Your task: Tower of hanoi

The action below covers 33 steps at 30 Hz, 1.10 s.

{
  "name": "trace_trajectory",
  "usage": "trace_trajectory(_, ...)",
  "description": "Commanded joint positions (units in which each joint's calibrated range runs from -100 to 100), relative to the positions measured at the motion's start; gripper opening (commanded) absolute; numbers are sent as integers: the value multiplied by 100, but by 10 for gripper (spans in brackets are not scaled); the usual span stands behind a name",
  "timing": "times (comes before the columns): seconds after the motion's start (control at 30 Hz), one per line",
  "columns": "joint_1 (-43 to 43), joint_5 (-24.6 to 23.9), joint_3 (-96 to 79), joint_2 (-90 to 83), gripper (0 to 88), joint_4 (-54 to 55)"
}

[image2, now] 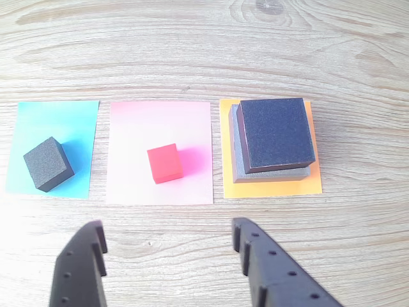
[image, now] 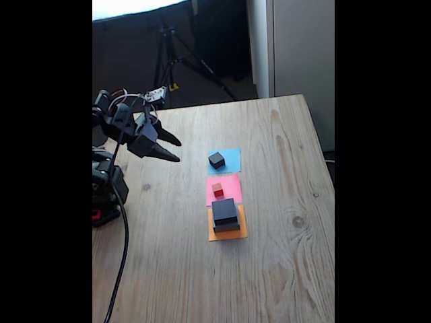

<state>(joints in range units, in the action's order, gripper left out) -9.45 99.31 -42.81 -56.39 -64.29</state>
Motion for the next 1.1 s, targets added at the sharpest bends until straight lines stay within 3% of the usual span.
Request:
trace_trajectory(0.0,-138,69,-810,-205,239,1051)
trace_trajectory(0.53,-4,69,-4419,643,281,6725)
trace_trajectory(1.07,138,36,-5083,3217,279,10116)
